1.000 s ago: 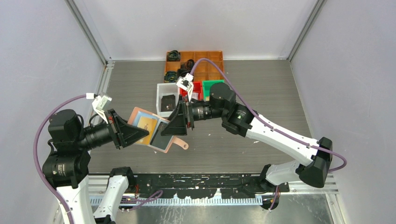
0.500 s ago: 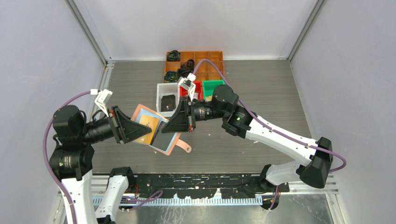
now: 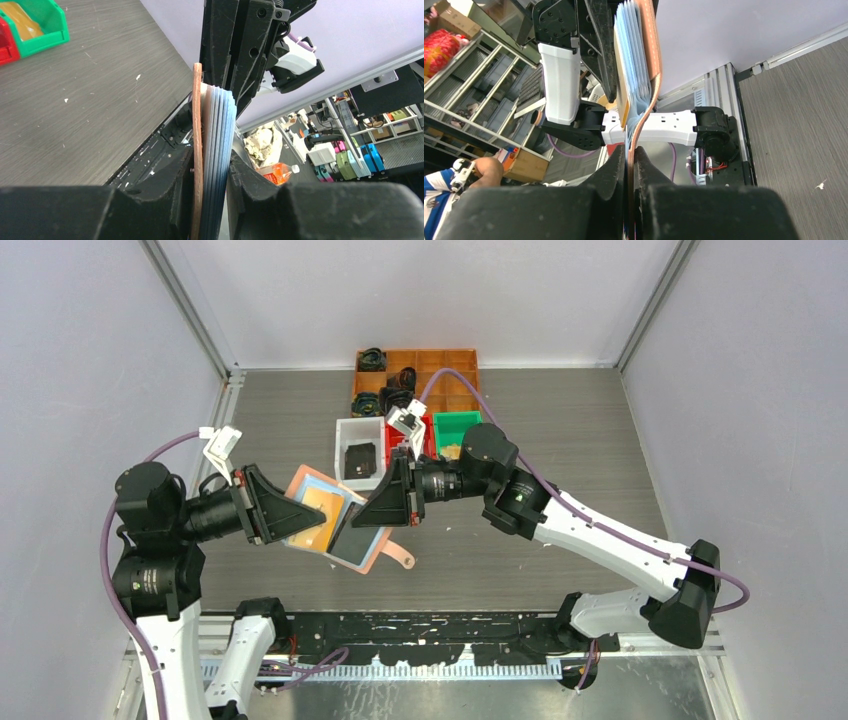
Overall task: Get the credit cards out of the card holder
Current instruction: Remove the credit card from the card holder.
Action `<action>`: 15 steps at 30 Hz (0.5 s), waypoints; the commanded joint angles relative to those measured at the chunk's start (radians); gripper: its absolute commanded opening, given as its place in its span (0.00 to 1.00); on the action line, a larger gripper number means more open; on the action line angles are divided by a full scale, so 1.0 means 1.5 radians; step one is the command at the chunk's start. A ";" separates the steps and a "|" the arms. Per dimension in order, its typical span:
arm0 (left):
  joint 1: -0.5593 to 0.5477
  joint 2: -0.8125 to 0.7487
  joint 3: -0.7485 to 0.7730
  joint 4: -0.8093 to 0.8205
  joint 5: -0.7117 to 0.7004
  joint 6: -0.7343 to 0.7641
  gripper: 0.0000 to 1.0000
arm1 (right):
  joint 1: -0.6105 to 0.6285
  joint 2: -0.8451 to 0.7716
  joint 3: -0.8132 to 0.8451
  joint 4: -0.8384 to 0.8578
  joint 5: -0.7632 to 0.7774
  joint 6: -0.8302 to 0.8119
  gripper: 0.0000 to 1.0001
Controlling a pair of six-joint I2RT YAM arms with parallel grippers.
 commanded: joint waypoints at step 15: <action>-0.001 0.006 0.038 -0.103 -0.167 0.165 0.02 | -0.045 -0.099 0.021 -0.111 0.264 -0.019 0.68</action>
